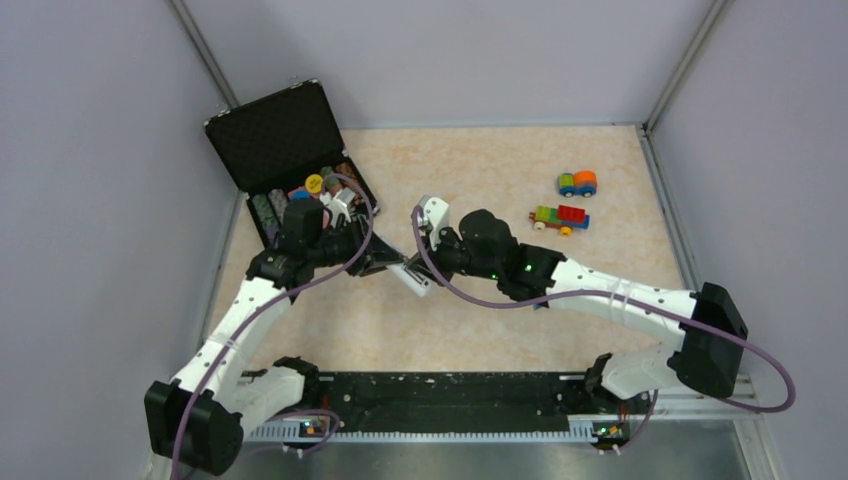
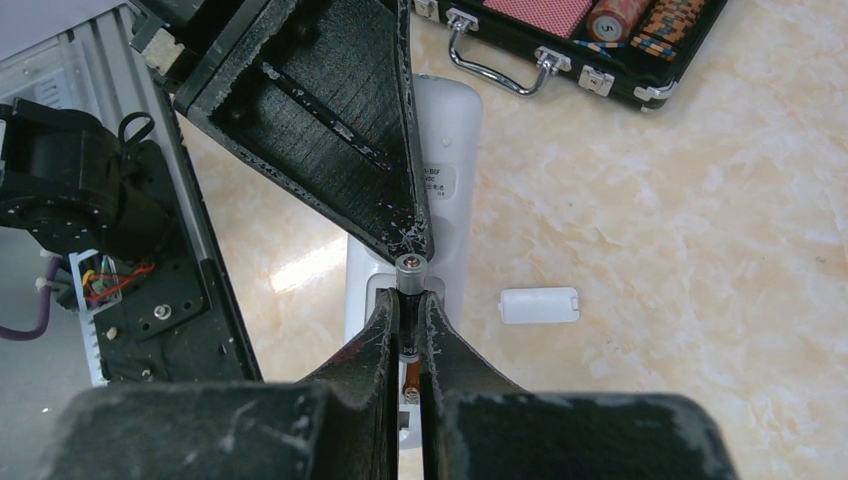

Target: Load the batteries into the remote control

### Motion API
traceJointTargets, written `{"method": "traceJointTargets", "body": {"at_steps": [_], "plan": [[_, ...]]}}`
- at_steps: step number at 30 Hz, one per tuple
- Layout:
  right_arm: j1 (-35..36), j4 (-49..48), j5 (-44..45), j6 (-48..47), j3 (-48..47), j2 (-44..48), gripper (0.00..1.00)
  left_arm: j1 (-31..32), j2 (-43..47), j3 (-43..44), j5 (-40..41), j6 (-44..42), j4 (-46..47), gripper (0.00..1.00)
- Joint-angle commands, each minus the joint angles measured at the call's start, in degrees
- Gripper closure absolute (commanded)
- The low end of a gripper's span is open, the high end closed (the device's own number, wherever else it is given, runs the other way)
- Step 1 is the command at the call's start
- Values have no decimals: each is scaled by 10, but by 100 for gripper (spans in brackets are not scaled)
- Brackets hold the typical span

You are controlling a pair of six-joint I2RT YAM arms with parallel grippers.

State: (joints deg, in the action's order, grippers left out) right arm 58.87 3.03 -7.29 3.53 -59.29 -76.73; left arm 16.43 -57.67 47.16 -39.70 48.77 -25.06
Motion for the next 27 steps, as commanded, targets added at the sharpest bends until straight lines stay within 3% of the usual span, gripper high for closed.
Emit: {"method": "traceJointTargets", "body": {"at_steps": [1,27], "plan": [[6,-10,-3,-7,0,-8,100,-3,-1,25,-15,4,16,100],[6,24,8,-51,11,-21,100,-3,-12,33,-21,4,13,100]]}}
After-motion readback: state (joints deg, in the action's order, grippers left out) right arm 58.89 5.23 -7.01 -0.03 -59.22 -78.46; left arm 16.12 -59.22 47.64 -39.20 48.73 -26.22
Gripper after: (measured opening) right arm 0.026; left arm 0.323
